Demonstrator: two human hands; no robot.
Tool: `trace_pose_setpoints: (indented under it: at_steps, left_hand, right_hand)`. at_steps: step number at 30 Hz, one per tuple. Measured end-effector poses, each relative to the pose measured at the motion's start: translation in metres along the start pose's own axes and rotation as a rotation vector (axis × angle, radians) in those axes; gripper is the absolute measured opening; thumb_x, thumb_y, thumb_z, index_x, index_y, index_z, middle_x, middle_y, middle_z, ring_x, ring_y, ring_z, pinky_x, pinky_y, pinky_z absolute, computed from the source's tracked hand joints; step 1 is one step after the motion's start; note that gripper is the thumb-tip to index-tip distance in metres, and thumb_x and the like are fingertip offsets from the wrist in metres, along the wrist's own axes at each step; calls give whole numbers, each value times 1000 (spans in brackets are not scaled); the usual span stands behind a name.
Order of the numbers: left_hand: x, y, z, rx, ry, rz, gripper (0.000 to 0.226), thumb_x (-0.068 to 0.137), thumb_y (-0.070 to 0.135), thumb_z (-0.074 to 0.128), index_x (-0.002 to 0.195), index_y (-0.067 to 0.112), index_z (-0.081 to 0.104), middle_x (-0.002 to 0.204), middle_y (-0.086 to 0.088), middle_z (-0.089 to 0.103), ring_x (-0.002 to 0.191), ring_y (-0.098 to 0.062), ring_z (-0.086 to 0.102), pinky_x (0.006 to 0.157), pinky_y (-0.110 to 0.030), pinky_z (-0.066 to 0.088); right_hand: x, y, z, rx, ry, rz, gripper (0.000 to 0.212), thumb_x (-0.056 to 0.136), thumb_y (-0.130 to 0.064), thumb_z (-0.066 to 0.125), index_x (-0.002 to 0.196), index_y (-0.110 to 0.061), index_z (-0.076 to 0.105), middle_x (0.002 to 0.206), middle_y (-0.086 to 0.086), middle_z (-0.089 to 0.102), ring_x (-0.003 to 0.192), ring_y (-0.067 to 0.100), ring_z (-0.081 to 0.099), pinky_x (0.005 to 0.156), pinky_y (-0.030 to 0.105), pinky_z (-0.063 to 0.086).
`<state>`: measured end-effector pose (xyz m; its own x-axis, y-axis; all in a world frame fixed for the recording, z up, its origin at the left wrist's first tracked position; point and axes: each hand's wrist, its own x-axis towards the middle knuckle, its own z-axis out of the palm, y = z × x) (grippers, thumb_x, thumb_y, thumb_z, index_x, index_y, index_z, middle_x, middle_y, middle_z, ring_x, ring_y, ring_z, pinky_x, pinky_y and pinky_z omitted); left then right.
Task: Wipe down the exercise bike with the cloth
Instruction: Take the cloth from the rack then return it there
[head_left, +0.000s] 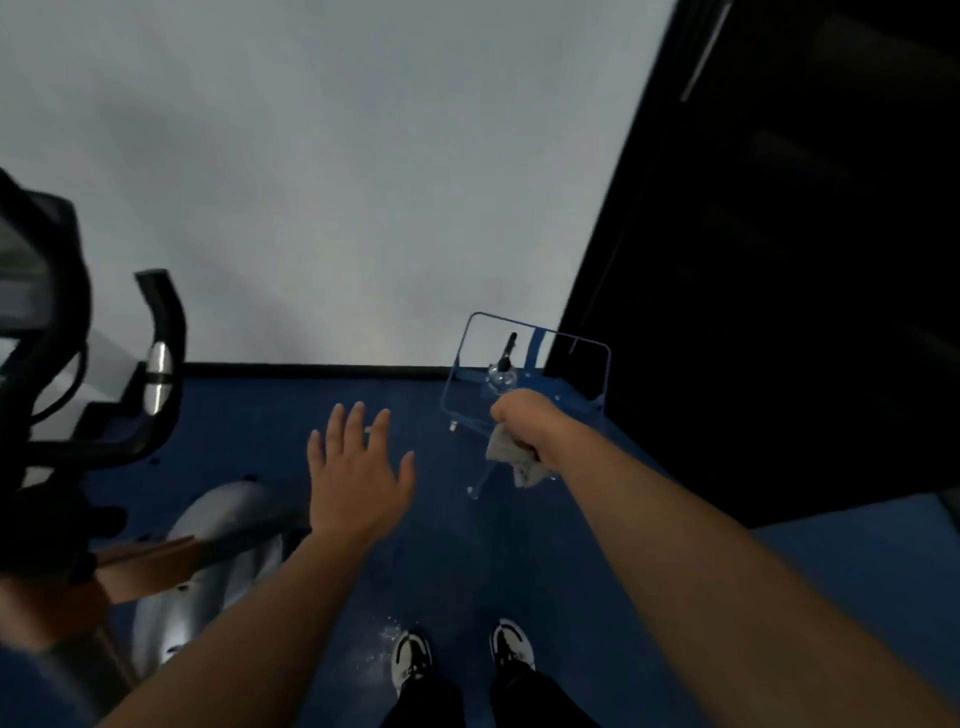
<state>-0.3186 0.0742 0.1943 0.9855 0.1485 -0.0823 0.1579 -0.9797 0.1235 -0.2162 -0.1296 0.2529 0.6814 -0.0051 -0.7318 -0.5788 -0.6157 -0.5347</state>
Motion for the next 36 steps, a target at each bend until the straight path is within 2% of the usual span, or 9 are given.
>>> trace_pose_setpoints:
  at_steps: [8, 11, 14, 18, 20, 24, 27, 32, 36]
  left_hand:
    - [56, 36, -7, 86, -73, 255, 70, 95, 56, 26, 154, 19, 18, 162, -11, 13, 149, -30, -6, 119, -54, 1]
    - [65, 51, -4, 107, -96, 320, 69, 95, 54, 28, 154, 19, 19, 162, -11, 15, 149, -31, -4, 119, -54, 1]
    - [80, 63, 1, 138, -108, 341, 68, 95, 53, 29, 154, 20, 20, 162, -11, 16, 149, -31, -3, 119, -54, 2]
    - [106, 78, 8, 163, -124, 312, 68, 95, 52, 31, 154, 19, 19, 162, -10, 14, 149, -31, -3, 119, -53, 2]
    - [118, 89, 12, 172, -132, 274, 69, 95, 52, 32, 154, 18, 20, 162, -11, 15, 149, -31, -2, 119, -53, 3]
    - [139, 123, 19, 153, -136, 202, 68, 95, 53, 34, 153, 19, 21, 161, -11, 16, 149, -30, -2, 119, -53, 5]
    - [153, 156, 22, 67, -94, 161, 67, 93, 51, 41, 151, 19, 27, 160, -11, 20, 149, -29, 2, 119, -51, 8]
    - [170, 184, 26, -2, -66, 135, 65, 93, 48, 44, 149, 18, 31, 158, -13, 25, 149, -29, 6, 119, -50, 10]
    - [188, 176, 39, 34, -112, 115, 66, 94, 50, 40, 151, 19, 28, 160, -11, 21, 149, -28, 2, 120, -49, 7]
  right_hand:
    - [-6, 46, -44, 542, 177, 62, 16, 63, -18, 51, 79, -15, 50, 82, 13, 50, 77, 27, 50, 66, 41, 43]
    - [-2, 62, -50, 633, 197, 69, 9, 66, -14, 50, 74, -13, 52, 82, 11, 45, 76, 26, 45, 66, 43, 39]
    - [12, 74, -62, 696, 215, 107, 34, 77, -12, 54, 101, 10, 61, 89, 13, 53, 78, 28, 52, 68, 42, 46]
    - [44, 83, -89, 742, 214, 140, 12, 91, -14, 58, 96, -4, 63, 97, 18, 64, 81, 29, 64, 75, 41, 55]
    - [68, 85, -105, 734, 234, 124, 24, 91, -26, 67, 105, -7, 65, 113, 18, 67, 97, 32, 67, 90, 46, 57]
    - [106, 77, -138, 779, 144, 177, 87, 79, -66, 67, 146, -15, 46, 143, 12, 51, 126, 35, 53, 108, 52, 44]
    - [131, 69, -160, 866, 92, 247, 73, 81, -53, 64, 140, -13, 49, 137, 18, 53, 122, 38, 52, 108, 53, 43]
    - [157, 53, -184, 784, 86, 205, 30, 75, -11, 52, 104, -7, 57, 101, 17, 57, 96, 36, 59, 84, 44, 54]
    - [194, 54, -184, 702, 93, 149, 32, 80, -9, 63, 112, -12, 64, 117, 18, 65, 105, 36, 63, 93, 53, 55]
